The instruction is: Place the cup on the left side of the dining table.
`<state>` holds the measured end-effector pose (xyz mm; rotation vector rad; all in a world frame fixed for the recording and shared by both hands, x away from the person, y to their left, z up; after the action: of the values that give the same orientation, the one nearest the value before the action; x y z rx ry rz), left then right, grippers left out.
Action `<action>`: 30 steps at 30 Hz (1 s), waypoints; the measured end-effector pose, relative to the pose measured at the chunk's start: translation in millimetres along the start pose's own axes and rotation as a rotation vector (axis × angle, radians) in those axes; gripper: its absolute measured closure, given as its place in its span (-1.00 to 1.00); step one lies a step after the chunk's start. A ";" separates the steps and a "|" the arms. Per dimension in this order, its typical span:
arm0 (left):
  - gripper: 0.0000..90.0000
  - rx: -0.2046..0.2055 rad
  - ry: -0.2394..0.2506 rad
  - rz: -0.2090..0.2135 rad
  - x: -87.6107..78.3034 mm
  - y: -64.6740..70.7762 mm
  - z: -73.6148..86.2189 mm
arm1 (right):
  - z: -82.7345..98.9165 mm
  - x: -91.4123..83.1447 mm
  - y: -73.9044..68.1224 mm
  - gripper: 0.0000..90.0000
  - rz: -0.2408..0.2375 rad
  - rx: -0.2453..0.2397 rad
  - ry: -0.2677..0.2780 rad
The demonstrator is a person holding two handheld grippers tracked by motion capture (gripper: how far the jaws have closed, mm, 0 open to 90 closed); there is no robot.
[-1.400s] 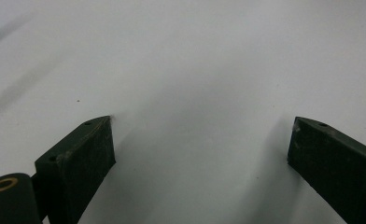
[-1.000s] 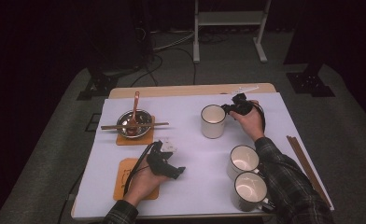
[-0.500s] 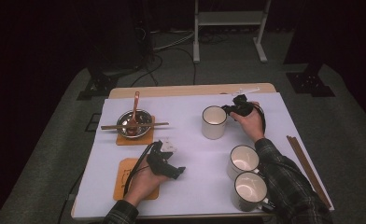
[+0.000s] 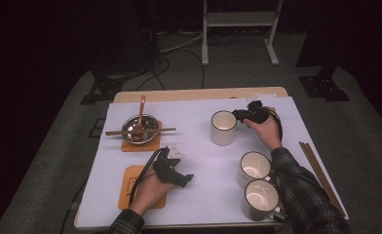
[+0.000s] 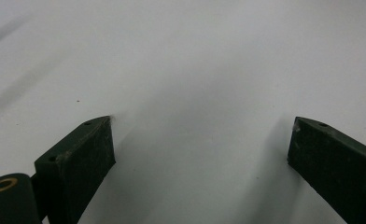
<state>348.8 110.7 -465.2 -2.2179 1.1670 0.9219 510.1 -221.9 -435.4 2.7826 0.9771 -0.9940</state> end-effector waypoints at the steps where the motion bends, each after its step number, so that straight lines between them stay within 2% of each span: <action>1: -0.87 -0.001 0.001 0.000 0.0 0.0 0.0 | 1.3 -2.1 0.5 0.29 0.000 -0.003 -0.001; 8: -0.87 0.001 0.000 0.000 0.0 -0.1 0.1 | 15.3 -24.3 6.8 -0.05 0.013 -0.003 -0.010; 13: -0.87 0.002 -0.004 0.002 -0.3 -0.3 0.0 | 27.3 -37.3 14.7 -0.32 0.052 0.004 -0.020; 23: -0.87 -0.001 -0.002 0.002 -0.1 0.0 -0.2 | 51.9 -59.5 28.6 -0.50 0.111 0.040 -0.057; 26: -0.88 0.000 -0.003 0.002 0.0 -0.1 -0.2 | 56.2 -63.1 31.1 -0.49 0.122 0.040 -0.061; 27: -0.88 0.001 -0.005 0.002 -0.1 0.0 -0.3 | 61.0 -65.5 33.9 -0.50 0.147 0.032 -0.075; 30: -0.88 0.001 -0.006 0.002 -0.2 0.0 -0.3 | 64.7 -66.5 36.3 -0.52 0.153 0.037 -0.086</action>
<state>348.9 110.6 -464.8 -2.2121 1.1673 0.9280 454.7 -302.5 -454.6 2.7677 0.7305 -1.1086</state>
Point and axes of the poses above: each handheld gripper's, and its own axes: x roughly forward along the jaws, z roughly out of its underside, y roughly to its right, the point moved 1 cm from there along x, roughly forward along the jaws, and after that the axes turned 6 degrees about x, right-handed, at the moved point
